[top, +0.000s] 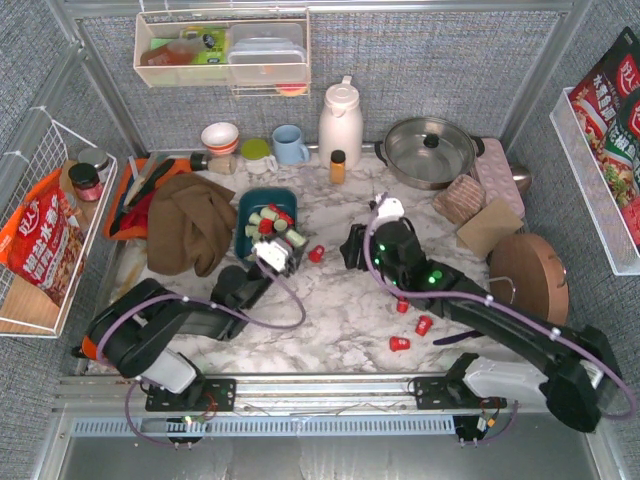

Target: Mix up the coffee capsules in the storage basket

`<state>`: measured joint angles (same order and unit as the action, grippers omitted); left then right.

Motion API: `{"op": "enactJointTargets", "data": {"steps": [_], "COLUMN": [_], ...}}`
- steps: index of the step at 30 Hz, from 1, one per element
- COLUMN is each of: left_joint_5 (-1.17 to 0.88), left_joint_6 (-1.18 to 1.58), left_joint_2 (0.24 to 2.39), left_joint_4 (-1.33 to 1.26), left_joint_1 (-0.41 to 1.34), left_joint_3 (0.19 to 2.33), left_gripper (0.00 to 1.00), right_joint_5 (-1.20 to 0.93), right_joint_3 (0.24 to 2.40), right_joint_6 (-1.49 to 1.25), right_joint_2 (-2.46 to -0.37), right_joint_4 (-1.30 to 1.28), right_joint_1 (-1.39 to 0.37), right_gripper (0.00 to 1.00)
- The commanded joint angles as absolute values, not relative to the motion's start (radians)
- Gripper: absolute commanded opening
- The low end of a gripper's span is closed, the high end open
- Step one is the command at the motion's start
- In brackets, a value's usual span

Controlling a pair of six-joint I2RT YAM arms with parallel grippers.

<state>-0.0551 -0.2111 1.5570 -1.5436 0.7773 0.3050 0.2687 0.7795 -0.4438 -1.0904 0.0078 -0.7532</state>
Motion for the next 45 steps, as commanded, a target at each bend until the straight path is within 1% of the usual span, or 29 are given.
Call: {"op": "enactJointTargets", "data": {"steps": [1, 2, 4, 8, 12, 14, 19, 24, 25, 29, 35, 38, 39, 40, 41, 42, 45], "left_joint_5": [0.182, 0.213, 0.24, 0.265, 0.274, 0.279, 0.283, 0.251, 0.245, 0.256, 0.261, 0.273, 0.279, 0.285, 0.292, 0.297, 0.303], "left_joint_6": [-0.066, -0.049, -0.012, 0.077, 0.148, 0.149, 0.206, 0.247, 0.254, 0.275, 0.288, 0.288, 0.286, 0.283, 0.277, 0.273, 0.25], "left_joint_2": [1.475, 1.466, 1.466, 1.502, 1.546, 1.582, 1.594, 1.513, 1.493, 1.448, 1.465, 1.473, 1.469, 1.463, 1.454, 1.438, 1.394], "left_joint_4": [-1.194, -1.093, -0.97, -0.914, -0.81, -0.8, -0.778, -0.682, -0.658, -0.588, -0.588, -0.583, -0.583, -0.584, -0.587, -0.592, -0.619], "left_joint_1": [0.72, 0.71, 0.685, 0.617, 0.576, 0.559, 0.514, 0.515, 0.515, 0.514, 0.515, 0.515, 0.515, 0.515, 0.515, 0.515, 0.515], "left_joint_3": [0.392, 0.433, 0.489, 0.528, 0.587, 0.61, 0.635, 0.592, 0.582, 0.541, 0.534, 0.549, 0.553, 0.554, 0.553, 0.55, 0.534], "left_gripper": [0.29, 0.29, 0.3, 0.34, 0.36, 0.37, 0.37, 0.36, 0.38, 0.52, 0.69, 0.8, 0.84, 0.91, 0.95, 0.98, 0.99], "right_joint_5": [0.336, 0.339, 0.347, 0.374, 0.338, 0.31, 0.288, 0.29, 0.288, 0.293, 0.319, 0.325, 0.325, 0.325, 0.325, 0.324, 0.326], "right_joint_3": [0.872, 0.898, 0.953, 1.09, 1.222, 1.267, 1.35, 1.419, 1.429, 1.436, 1.461, 1.479, 1.483, 1.486, 1.486, 1.486, 1.483], "right_joint_6": [-0.494, -0.51, -0.551, -0.705, -0.804, -0.83, -0.852, -0.837, -0.835, -0.835, -0.824, -0.806, -0.8, -0.794, -0.784, -0.774, -0.735], "right_joint_2": [-1.233, -1.277, -1.362, -1.537, -1.709, -1.78, -1.905, -1.981, -1.99, -2.017, -2.066, -2.09, -2.095, -2.097, -2.098, -2.098, -2.093], "right_joint_4": [-0.078, -0.088, -0.102, -0.158, -0.245, -0.261, -0.279, -0.323, -0.331, -0.339, -0.343, -0.352, -0.357, -0.359, -0.359, -0.359, -0.358], "right_joint_1": [-0.716, -0.711, -0.707, -0.707, -0.709, -0.711, -0.71, -0.711, -0.712, -0.713, -0.713, -0.712, -0.712, -0.712, -0.712, -0.712, -0.712], "right_gripper": [0.58, 0.58, 0.58, 0.58, 0.58, 0.58, 0.58, 0.58, 0.58, 0.58, 0.57, 0.57, 0.56, 0.56, 0.56, 0.56, 0.54]}}
